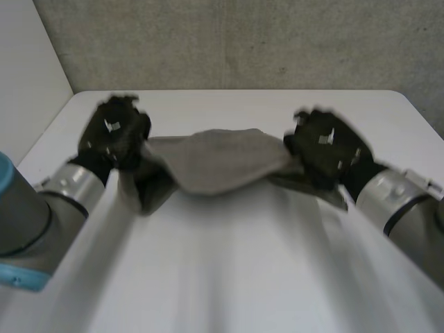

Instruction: Fold the towel.

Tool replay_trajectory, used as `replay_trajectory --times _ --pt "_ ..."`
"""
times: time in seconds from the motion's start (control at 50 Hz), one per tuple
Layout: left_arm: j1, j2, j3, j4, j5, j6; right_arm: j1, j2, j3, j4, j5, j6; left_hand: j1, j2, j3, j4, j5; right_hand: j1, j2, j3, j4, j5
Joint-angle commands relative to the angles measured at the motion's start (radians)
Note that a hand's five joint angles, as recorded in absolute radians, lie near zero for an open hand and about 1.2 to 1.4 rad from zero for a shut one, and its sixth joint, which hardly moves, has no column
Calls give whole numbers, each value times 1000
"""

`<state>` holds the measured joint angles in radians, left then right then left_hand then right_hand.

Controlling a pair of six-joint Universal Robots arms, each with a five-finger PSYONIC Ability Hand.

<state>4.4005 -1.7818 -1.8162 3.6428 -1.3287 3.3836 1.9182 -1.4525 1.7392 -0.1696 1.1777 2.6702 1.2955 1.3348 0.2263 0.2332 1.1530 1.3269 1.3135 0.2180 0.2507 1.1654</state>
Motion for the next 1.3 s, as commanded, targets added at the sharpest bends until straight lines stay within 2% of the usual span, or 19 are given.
replay_trajectory --times 0.02,0.06,0.08,0.1,0.16,0.32,0.54,0.8,0.98,1.02,1.04,1.08,1.3 --pt "-16 -87 -48 -30 -4 103 1 152 49 107 -1 -75 101 61 -52 -59 69 69 83 -43 -76 56" --pt "-24 -120 -37 -46 -9 146 -8 161 46 120 -6 -64 -56 -96 -52 -59 -88 69 83 -43 -76 56" --pt "-24 -120 -37 -46 -9 146 -8 161 46 120 -6 -64 -57 -97 -52 -59 -89 69 83 -43 -76 56" --pt "-24 -137 -32 -53 -12 163 -8 167 43 119 -6 -62 -185 -225 -52 -59 -217 69 83 -43 -76 56" --pt "-26 -165 -26 -67 -17 194 -15 169 39 113 -6 -58 -309 -349 -52 -59 -341 69 83 -43 -76 56" --pt "-24 -177 -35 -101 -17 240 -18 173 33 75 5 -13 -501 -540 -52 -59 -533 69 83 -43 -76 56" --pt "16 -114 -41 -220 -7 347 -19 172 33 68 28 -9 -498 -537 -52 -59 -530 69 83 -43 -76 56" --pt "82 -64 -45 -259 -7 358 -54 170 45 78 33 -9 -483 -522 -52 -59 -515 69 83 -43 -76 56" --pt "89 -11 -64 -286 -6 355 -87 170 60 78 33 2 -460 -499 -52 -59 -492 69 83 -43 -76 56" --pt "88 -8 -78 -290 -6 355 -96 170 60 74 30 37 -352 -391 -52 -59 -384 -219 -205 -43 -76 -232" --pt "88 -8 -78 -290 -6 355 -96 170 60 74 30 37 -351 -390 -52 -59 -383 -220 -207 -43 -76 -233" --pt "91 -10 -87 -297 -6 355 -113 178 59 74 26 95 -79 -119 -52 -59 -111 -404 -391 -43 -76 -417" --pt "129 -15 -98 -313 -7 350 -146 254 40 78 33 185 -10 -50 -52 -59 -42 -608 -594 -43 -76 -621"
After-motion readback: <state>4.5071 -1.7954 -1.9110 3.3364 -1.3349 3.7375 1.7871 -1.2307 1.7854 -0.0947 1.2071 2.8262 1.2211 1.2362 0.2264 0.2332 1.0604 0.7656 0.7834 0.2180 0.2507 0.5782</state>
